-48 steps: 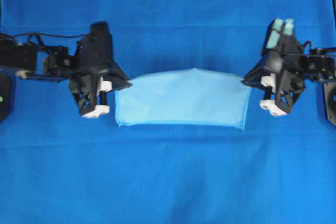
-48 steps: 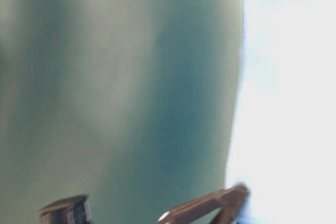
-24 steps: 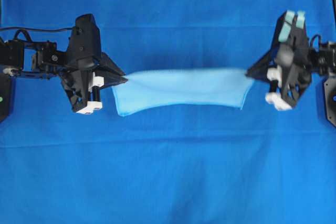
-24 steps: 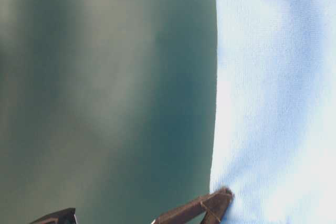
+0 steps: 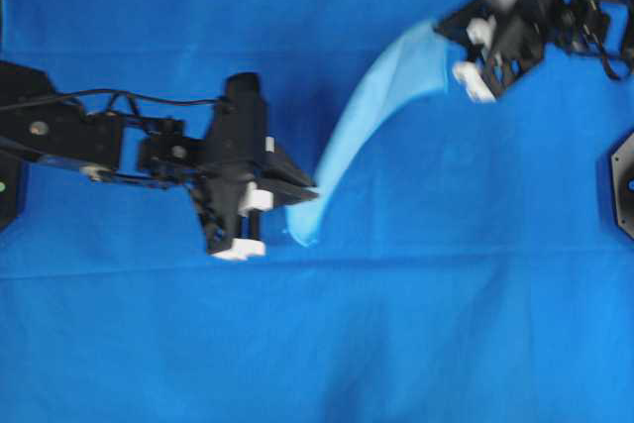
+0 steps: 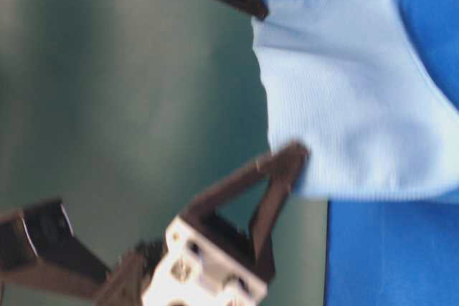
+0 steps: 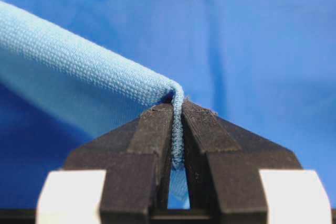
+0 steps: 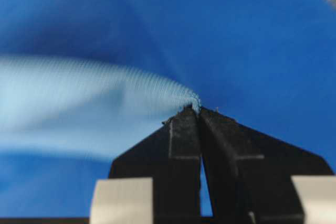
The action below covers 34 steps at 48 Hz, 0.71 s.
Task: Fold the light blue towel.
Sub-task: 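Lift the towel and rotate it a quarter turn, left gripper moving toward the near side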
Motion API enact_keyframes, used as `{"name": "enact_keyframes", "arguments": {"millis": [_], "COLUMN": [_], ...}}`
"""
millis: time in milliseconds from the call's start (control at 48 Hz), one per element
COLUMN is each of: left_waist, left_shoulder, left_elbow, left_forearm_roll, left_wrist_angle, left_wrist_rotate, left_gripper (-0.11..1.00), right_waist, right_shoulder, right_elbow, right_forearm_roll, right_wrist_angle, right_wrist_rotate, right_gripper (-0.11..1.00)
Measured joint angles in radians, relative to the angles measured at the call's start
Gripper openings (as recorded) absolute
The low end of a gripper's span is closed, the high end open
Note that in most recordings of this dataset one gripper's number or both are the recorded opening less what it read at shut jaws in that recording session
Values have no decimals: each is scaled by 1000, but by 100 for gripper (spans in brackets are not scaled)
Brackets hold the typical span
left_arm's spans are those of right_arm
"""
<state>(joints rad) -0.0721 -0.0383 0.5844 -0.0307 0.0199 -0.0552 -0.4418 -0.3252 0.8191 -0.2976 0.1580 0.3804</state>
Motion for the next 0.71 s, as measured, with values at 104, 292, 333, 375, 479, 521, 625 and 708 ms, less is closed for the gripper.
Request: {"name": "enact_keyframes", "arguments": {"millis": [104, 292, 333, 375, 479, 521, 625, 708], "left_waist": [-12, -29, -32, -34, -35, -35, -35, -35], "left_shoulder": [49, 97, 100, 104, 117, 124, 152, 193], "left_elbow": [-52, -112, -117, -121, -132, -140, -167, -213], "left_forearm_roll": [0, 0, 0, 0, 0, 2, 2, 0], "left_wrist_angle": [-3, -3, -3, -5, -12, -17, -34, -43], "left_wrist_rotate": [0, 8, 9, 9, 11, 9, 9, 9], "left_gripper": [2, 2, 2, 2, 2, 2, 2, 2], "right_waist": [-6, -5, -5, -3, -3, -5, -8, -18], "right_shoulder": [69, 158, 172, 181, 192, 190, 187, 169], "right_elbow": [-64, -156, -172, -186, -199, -199, -195, -169], "right_forearm_roll": [-26, -66, -72, -78, -86, -86, -87, -86], "right_wrist_angle": [-3, -6, -6, -6, -8, -6, -2, 8], "right_wrist_rotate": [-3, -8, -8, -8, -6, -6, -6, -6], "right_gripper": [2, 2, 2, 2, 2, 2, 2, 2]}}
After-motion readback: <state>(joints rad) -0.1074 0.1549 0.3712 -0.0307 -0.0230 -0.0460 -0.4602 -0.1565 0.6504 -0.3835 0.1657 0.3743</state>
